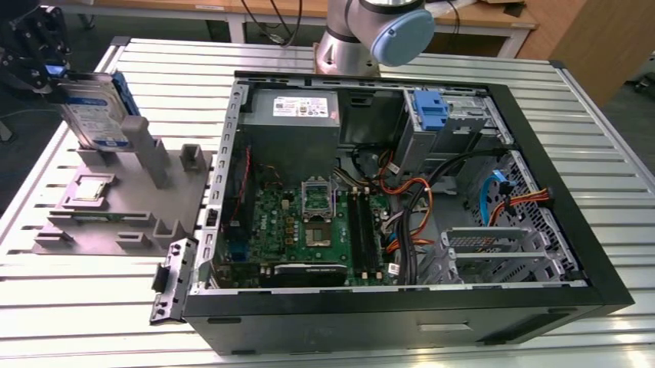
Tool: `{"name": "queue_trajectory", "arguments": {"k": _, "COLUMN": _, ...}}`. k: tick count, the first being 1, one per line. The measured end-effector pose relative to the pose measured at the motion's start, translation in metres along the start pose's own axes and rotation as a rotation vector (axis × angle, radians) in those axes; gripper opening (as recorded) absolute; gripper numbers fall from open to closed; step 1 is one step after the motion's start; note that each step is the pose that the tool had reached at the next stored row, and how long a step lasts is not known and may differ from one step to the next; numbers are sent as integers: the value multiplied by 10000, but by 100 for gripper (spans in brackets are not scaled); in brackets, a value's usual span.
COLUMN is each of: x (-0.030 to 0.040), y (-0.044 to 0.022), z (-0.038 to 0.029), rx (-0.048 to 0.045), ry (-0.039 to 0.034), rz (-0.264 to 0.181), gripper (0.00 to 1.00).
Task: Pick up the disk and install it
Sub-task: 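Pick up the disk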
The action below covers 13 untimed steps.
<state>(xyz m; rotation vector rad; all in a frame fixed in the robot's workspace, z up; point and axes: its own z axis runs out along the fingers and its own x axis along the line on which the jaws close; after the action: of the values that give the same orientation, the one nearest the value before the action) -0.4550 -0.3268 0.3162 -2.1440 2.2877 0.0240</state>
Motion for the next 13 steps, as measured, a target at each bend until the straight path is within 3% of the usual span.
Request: {"name": "queue_trajectory", "arguments": {"k": 13, "x": -1, "y": 1, "z": -57, "rx": 0, "ry": 0, "rz": 0, "gripper": 37}}
